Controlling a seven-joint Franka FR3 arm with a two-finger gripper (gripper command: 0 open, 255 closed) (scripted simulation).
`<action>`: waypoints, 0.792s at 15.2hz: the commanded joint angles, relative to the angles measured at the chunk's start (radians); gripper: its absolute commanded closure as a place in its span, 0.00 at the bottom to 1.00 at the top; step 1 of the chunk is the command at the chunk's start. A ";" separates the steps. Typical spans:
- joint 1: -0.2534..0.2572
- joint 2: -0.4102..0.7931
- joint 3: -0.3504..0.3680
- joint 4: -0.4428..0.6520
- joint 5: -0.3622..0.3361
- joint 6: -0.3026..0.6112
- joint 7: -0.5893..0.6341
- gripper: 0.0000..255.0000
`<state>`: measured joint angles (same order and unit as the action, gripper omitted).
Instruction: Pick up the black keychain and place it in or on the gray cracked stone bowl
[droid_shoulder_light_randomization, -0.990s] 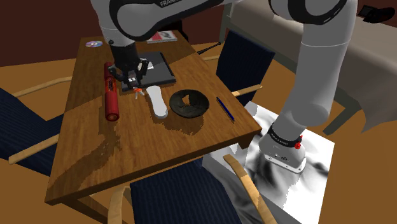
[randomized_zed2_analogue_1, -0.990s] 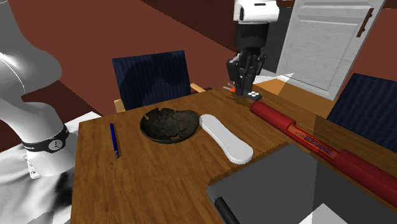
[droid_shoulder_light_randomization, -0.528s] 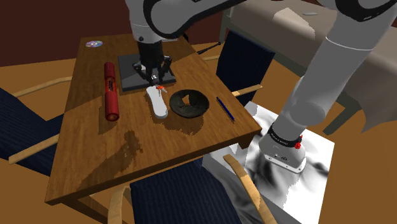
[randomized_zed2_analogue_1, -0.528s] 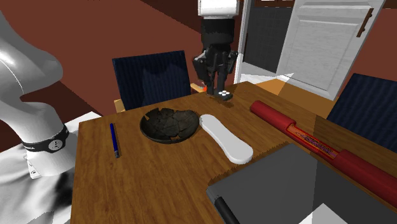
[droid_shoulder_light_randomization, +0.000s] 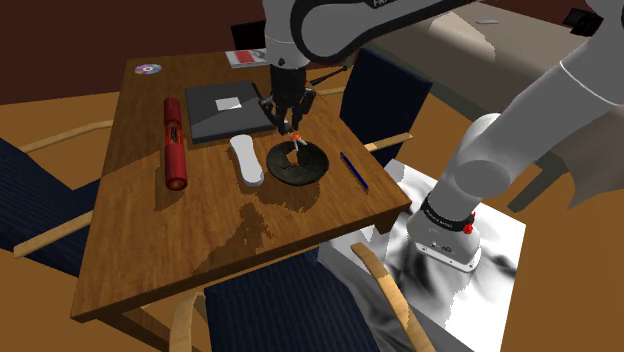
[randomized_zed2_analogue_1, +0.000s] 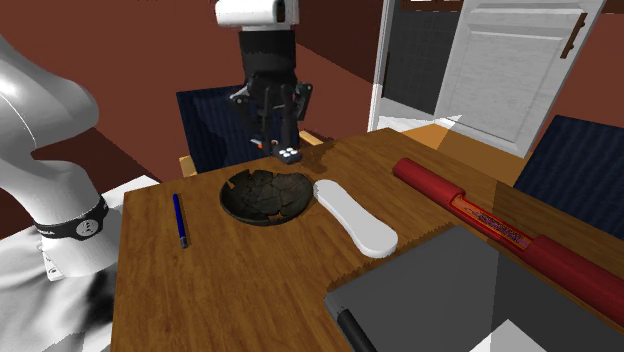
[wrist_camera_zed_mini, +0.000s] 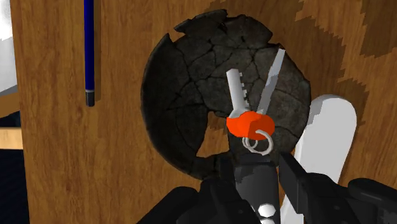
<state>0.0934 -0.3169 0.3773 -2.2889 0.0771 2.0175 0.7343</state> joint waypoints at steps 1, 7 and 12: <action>0.004 -0.078 -0.025 -0.060 0.021 -0.015 -0.036 1.00; 0.005 -0.052 -0.015 -0.121 0.020 0.071 -0.030 1.00; 0.004 -0.023 -0.005 -0.166 0.016 0.144 -0.022 1.00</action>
<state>0.0971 -0.3458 0.3695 -2.4430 0.0935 2.1430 0.7096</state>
